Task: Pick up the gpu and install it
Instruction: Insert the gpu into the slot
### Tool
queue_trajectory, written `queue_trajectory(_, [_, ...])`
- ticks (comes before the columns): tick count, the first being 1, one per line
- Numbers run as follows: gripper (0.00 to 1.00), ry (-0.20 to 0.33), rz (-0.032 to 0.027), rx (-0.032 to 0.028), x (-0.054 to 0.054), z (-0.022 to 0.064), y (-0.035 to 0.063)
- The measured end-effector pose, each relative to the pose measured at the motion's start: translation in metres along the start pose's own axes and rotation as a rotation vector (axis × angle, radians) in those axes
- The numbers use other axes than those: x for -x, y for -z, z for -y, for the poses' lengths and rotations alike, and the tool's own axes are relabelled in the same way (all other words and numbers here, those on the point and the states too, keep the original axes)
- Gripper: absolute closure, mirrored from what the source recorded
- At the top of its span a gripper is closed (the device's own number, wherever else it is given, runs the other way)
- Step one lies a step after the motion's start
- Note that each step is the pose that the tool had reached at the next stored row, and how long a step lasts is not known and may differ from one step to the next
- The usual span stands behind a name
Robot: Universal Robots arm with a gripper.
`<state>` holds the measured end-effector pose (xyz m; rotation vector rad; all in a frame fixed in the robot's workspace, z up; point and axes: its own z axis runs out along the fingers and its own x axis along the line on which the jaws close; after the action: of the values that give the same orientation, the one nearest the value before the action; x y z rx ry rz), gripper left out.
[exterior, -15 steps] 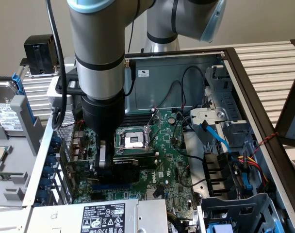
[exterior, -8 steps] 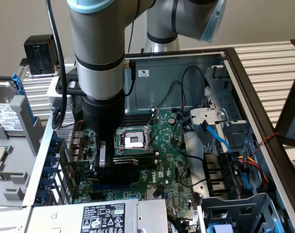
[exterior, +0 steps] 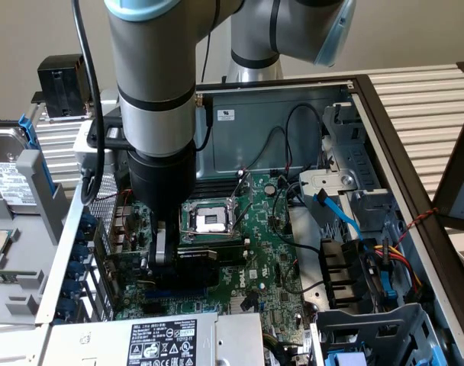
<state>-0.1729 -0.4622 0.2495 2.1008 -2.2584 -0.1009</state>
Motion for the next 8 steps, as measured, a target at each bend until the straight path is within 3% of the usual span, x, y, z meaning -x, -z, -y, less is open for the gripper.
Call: queue_trajectory(8, [0.73, 0.002, -0.0002, 0.0001, 0.0, 0.0, -0.0003])
